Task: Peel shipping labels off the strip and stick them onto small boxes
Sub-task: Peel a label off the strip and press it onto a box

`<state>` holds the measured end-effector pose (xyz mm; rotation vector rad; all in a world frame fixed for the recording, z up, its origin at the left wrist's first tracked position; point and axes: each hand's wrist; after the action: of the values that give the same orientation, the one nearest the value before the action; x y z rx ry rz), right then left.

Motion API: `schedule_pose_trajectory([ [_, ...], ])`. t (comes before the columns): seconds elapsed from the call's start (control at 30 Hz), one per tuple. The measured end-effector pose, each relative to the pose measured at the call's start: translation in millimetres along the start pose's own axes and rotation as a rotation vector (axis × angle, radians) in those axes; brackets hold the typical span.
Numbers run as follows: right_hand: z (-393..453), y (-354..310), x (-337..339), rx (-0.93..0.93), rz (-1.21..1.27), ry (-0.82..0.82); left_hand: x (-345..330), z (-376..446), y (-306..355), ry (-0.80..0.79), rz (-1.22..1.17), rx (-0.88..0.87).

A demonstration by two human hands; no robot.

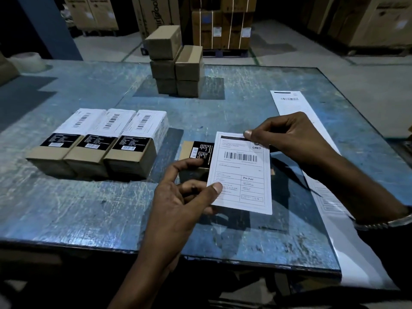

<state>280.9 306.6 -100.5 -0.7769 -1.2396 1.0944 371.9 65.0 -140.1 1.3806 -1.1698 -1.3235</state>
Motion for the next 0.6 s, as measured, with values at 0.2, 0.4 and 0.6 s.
schedule_pose_trajectory([
  [0.2, 2.6, 2.8, 2.0, -0.041, 0.026, -0.01, -2.1, 0.2, -0.5, -0.036, 0.008, 0.002],
  [0.4, 1.8, 3.8, 1.3, -0.039, 0.036, 0.001, -2.7, 0.0, -1.5, -0.048, 0.034, 0.002],
  [0.6, 0.8, 3.6, 0.2, -0.041, 0.04, -0.002, -1.3, 1.0, -1.6, -0.014, 0.001, -0.004],
])
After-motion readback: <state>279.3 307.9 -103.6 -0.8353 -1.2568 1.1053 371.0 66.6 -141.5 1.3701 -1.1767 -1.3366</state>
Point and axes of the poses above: each hand's wrist, its own z-axis towards the middle knuckle, its own x-axis out of the back of the hand, y = z × x, and after that the axes turned 3 degrees about x, right-handed
